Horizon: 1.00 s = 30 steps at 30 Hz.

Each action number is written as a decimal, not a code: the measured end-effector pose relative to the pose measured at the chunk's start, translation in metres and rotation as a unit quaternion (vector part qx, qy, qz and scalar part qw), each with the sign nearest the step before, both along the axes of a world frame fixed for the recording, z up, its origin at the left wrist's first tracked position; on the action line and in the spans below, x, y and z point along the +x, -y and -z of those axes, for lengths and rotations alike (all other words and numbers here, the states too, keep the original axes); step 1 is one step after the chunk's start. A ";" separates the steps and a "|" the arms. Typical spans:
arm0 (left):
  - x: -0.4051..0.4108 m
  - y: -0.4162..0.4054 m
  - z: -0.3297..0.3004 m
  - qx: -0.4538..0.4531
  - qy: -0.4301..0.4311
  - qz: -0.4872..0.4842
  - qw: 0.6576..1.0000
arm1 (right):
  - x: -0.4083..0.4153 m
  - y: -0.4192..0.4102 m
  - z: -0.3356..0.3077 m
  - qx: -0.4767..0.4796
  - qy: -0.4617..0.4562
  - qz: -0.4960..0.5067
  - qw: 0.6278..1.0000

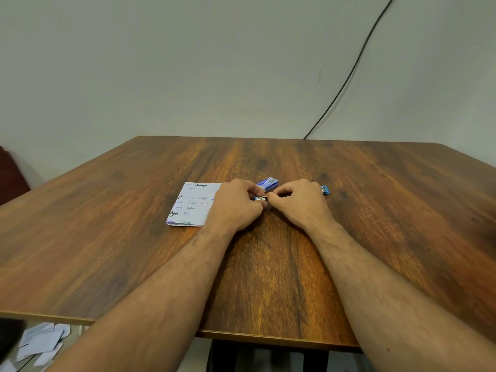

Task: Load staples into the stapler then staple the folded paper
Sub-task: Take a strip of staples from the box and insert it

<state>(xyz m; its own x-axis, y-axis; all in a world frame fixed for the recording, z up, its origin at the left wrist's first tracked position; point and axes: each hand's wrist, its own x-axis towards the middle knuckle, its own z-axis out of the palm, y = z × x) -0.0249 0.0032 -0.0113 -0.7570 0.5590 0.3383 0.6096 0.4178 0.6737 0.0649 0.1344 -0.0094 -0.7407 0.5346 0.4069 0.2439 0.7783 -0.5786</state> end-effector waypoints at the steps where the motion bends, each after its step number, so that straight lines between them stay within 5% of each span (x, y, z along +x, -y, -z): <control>1: 0.000 0.000 0.000 -0.003 0.001 0.000 1.000 | 0.000 0.000 0.000 -0.001 0.003 0.000 1.000; 10: 0.000 0.000 0.002 -0.001 -0.002 -0.011 1.000 | -0.003 0.004 0.001 0.031 -0.010 0.014 0.999; 30: -0.002 -0.001 0.001 -0.004 -0.011 -0.013 1.000 | 0.004 0.004 -0.003 -0.083 -0.095 0.046 0.991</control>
